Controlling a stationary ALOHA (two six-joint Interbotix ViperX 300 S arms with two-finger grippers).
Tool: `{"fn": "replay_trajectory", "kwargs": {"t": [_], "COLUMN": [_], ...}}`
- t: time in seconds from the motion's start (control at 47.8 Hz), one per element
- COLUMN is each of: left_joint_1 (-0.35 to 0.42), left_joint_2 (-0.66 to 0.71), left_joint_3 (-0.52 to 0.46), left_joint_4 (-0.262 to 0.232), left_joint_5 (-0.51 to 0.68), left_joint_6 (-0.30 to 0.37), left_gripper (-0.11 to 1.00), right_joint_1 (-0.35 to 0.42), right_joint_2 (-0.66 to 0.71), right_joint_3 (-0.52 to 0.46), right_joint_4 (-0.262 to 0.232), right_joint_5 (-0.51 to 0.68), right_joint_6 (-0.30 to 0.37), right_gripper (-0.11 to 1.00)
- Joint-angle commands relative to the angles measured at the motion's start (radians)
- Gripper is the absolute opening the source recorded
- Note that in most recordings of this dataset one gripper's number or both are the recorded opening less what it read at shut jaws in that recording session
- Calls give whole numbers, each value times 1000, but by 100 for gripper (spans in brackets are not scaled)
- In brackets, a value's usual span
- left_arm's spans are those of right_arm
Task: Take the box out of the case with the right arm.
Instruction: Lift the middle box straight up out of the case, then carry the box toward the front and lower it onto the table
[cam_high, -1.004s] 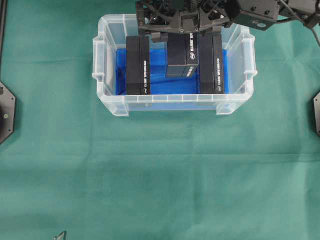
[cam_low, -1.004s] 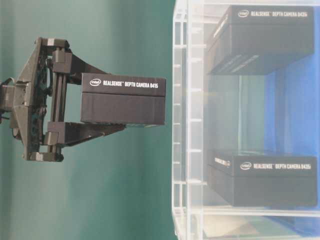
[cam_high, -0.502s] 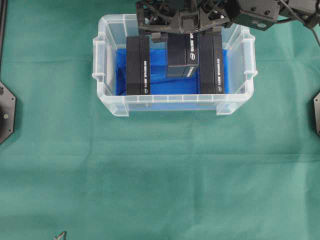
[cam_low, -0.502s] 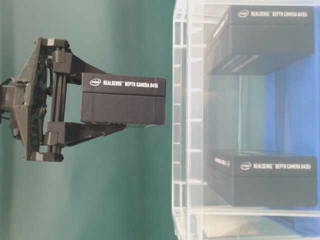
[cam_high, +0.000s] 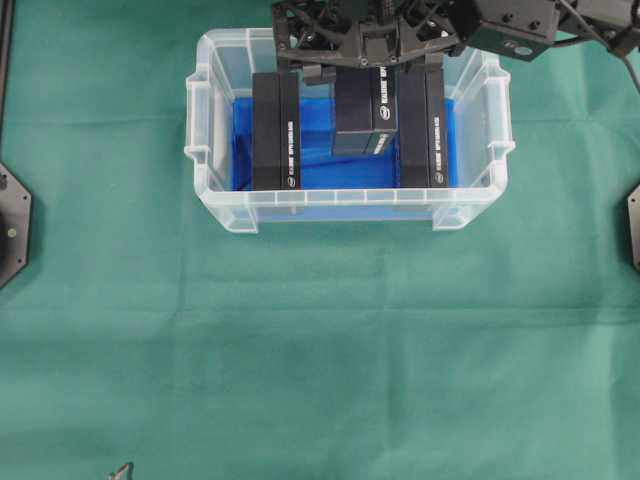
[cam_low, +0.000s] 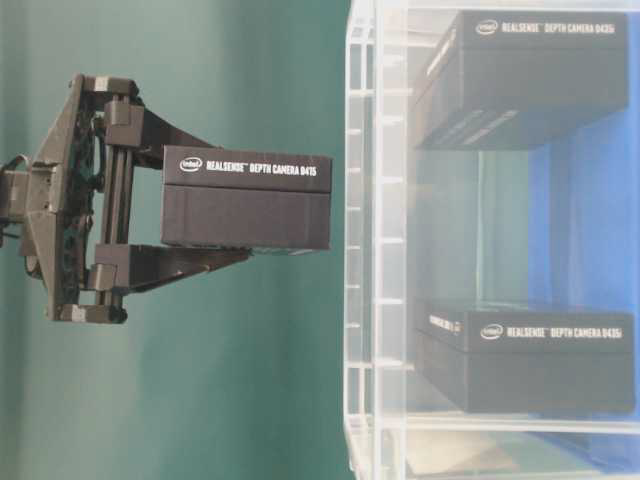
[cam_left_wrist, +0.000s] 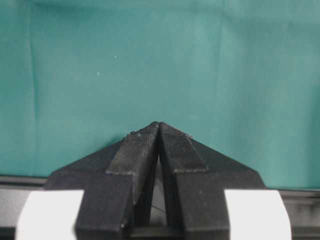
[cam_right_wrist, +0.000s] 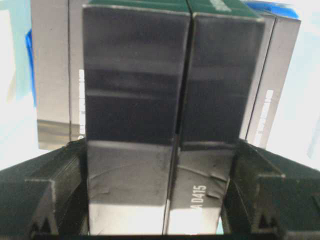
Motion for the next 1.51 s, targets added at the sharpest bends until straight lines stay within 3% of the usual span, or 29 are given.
{"fn": "replay_trajectory", "kwargs": {"t": [0.0,0.439,1.025,1.485], "left_joint_1": [-2,-2,-2,-2], "left_joint_2": [3,3,-2,0], "left_joint_3": [-26,-26,-26,-26], "left_joint_4": [3,2,2,2], "left_joint_5": [-3,-3,-3,-3], "left_joint_6": [0,0,-2,-2], "left_gripper": [0,0,0,0], "right_joint_1": [3,160,456,474], "right_joint_2": [-55,-55,-55,-55], "right_joint_3": [-31,-34,-35,-35], "right_joint_4": [0,-3,-3,-17], "right_joint_5": [0,23,55,71], "right_joint_6": [3,144,433,448], "right_gripper": [66,66,66,66]}}
